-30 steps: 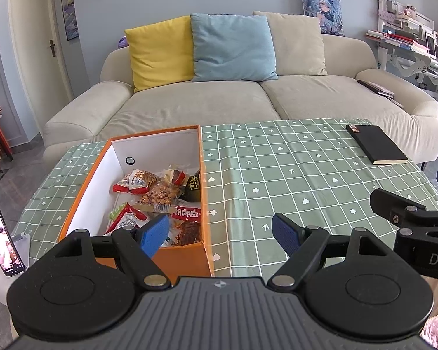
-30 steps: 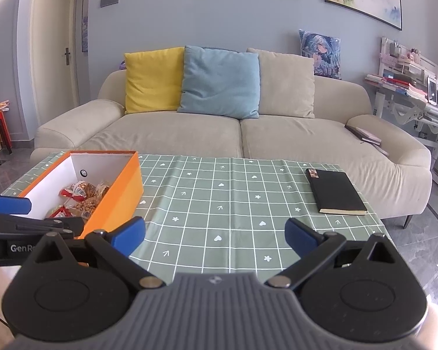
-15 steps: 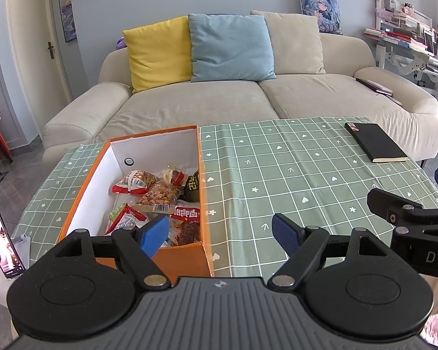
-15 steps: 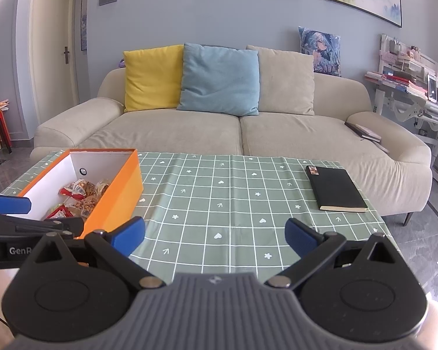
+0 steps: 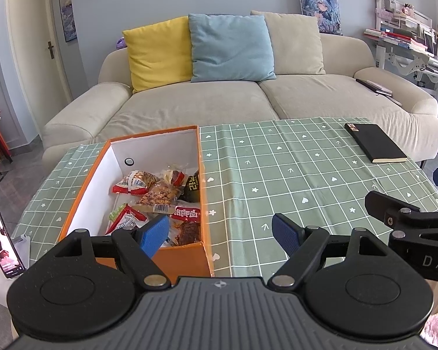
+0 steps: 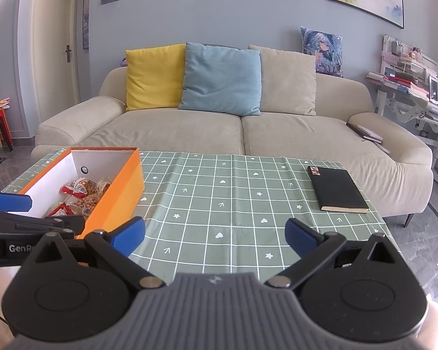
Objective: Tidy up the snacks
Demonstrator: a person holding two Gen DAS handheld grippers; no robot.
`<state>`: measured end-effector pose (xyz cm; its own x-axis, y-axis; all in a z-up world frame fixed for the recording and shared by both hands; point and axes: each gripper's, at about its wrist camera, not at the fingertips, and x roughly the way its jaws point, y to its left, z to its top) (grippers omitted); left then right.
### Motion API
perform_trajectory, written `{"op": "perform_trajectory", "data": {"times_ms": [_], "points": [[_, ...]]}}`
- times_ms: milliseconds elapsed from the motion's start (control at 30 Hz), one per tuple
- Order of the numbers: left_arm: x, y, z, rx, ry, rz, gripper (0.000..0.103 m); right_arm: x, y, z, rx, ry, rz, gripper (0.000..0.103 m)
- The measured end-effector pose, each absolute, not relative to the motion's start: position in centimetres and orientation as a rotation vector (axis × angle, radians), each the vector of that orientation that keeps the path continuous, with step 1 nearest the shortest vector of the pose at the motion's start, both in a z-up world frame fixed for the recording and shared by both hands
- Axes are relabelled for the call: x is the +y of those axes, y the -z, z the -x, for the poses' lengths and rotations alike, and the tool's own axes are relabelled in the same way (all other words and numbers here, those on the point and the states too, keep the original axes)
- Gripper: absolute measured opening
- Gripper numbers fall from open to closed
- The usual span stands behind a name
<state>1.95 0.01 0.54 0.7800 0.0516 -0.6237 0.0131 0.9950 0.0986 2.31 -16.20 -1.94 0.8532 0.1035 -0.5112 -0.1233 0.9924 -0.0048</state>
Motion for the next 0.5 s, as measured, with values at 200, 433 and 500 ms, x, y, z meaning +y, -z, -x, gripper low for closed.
{"op": "perform_trajectory", "data": {"times_ms": [200,433,500], "points": [[0.02,-0.57,-1.94,0.676,-0.022,-0.100,0.094,-16.15,1.99,-2.31,0.537,-0.119,0.038,0.099],[0.15,-0.75,-1.96,0.677,-0.023,-0.095,0.094,-16.10,2.06,-2.30,0.539,-0.119,0.038,0.099],[0.18,-0.74,-1.89,0.672,-0.018,-0.092,0.094,-16.09,2.19,-2.31,0.541,-0.119,0.037,0.099]]}}
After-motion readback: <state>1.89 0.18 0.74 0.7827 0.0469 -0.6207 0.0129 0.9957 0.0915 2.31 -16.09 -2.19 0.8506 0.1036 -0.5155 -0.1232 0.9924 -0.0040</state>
